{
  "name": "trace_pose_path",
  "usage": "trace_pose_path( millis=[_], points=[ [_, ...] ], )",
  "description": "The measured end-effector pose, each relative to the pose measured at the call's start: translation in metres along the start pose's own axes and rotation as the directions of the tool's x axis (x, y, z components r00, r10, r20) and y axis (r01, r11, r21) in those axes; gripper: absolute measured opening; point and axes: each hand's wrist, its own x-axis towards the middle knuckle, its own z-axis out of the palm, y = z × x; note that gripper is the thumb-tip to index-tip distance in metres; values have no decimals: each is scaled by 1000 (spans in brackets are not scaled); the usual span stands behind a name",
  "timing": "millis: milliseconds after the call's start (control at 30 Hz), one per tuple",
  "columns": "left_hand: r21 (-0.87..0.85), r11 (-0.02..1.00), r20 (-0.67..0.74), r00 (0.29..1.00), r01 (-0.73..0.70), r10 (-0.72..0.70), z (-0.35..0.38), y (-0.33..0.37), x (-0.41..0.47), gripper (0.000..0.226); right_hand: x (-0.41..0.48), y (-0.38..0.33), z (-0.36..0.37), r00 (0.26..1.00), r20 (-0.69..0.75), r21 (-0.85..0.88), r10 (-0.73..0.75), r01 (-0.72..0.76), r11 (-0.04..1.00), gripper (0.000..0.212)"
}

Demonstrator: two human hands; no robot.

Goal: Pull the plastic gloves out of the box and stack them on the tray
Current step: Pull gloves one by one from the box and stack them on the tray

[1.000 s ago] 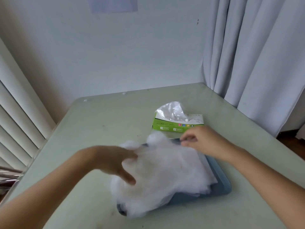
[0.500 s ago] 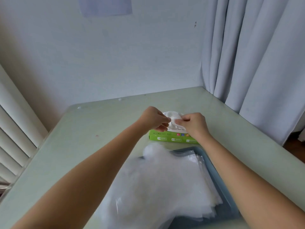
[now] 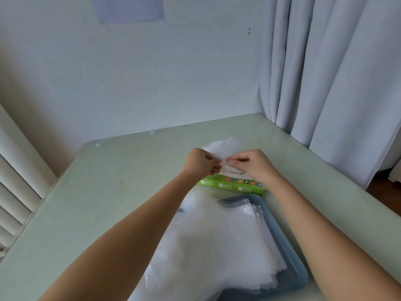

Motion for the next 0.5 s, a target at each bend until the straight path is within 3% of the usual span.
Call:
trace_pose_path(
  millis=[100,200,333,500],
  points=[
    [-73,997,16,1000,-10,12,-5,-3,-3,17,-4,2,-4,1000,1,124,23,-23,992,9],
    [-175,985,4,1000,-12,13,-8,-5,-6,16,-5,-1,-2,999,29,113,35,-38,993,11],
    [-215,977,28,1000,-7,13,-6,-6,-6,16,-4,-1,3,998,67,44,23,-26,999,44],
    [-92,990,74,991,-107,114,-2,-5,-6,19,-4,-3,9,998,-57,224,33,-19,974,12]
  ],
)
